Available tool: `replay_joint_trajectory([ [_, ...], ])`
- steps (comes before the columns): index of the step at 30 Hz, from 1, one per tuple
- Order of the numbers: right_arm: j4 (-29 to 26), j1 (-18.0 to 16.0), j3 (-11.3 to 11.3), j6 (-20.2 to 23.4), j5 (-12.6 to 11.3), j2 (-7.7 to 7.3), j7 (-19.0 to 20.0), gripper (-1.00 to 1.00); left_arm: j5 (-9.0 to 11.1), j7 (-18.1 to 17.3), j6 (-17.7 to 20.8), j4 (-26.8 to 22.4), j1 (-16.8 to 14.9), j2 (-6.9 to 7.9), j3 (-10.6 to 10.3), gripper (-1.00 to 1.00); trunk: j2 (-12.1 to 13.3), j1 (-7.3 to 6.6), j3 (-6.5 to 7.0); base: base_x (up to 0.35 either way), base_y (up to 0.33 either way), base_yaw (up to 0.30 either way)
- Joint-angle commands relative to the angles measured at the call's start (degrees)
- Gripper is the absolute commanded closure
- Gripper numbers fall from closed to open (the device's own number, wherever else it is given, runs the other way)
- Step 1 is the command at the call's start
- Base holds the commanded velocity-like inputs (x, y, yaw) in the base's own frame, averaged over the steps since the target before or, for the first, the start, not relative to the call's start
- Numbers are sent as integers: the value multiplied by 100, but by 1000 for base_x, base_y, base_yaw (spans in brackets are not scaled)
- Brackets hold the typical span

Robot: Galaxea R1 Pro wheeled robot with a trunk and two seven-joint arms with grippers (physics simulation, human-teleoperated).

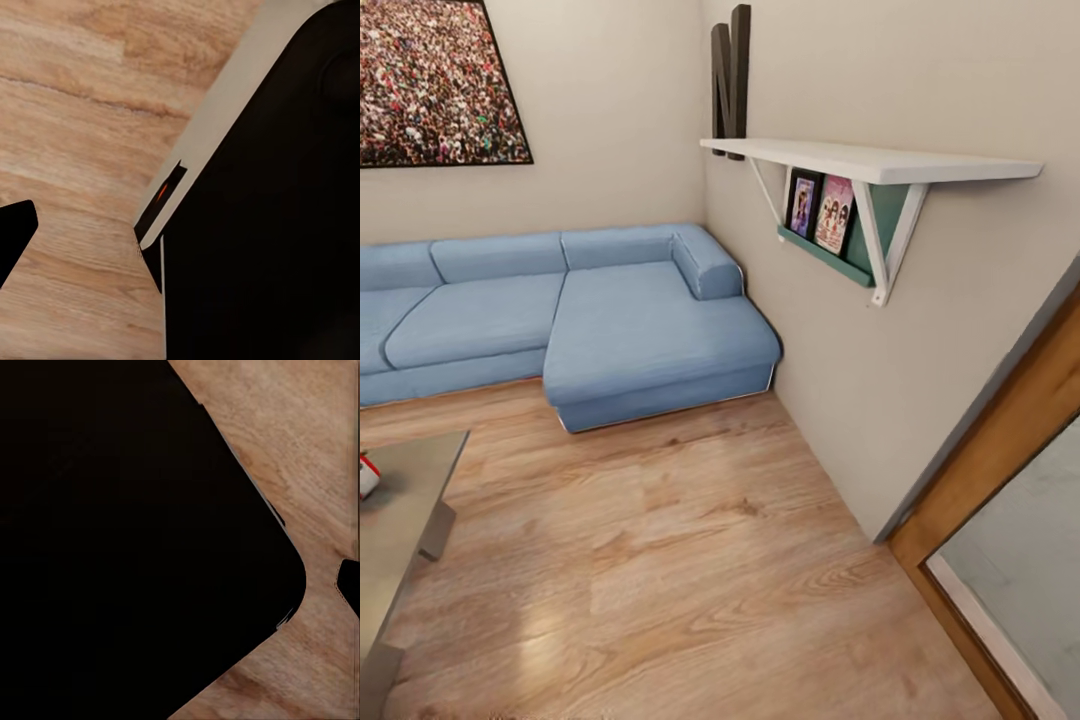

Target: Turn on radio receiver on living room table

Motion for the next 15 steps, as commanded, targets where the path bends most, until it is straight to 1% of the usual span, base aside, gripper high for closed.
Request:
replay_joint_trajectory([
  [1,0,0,0,0,-2,0,0,-100,0,0,2,-9,0,2,0,-100,0,0,-6,83,-91,230],
  [15,0,0,0,-88,-3,0,0,-100,0,0,5,-19,0,4,7,-100,0,0,-77,82,-116,236],
])
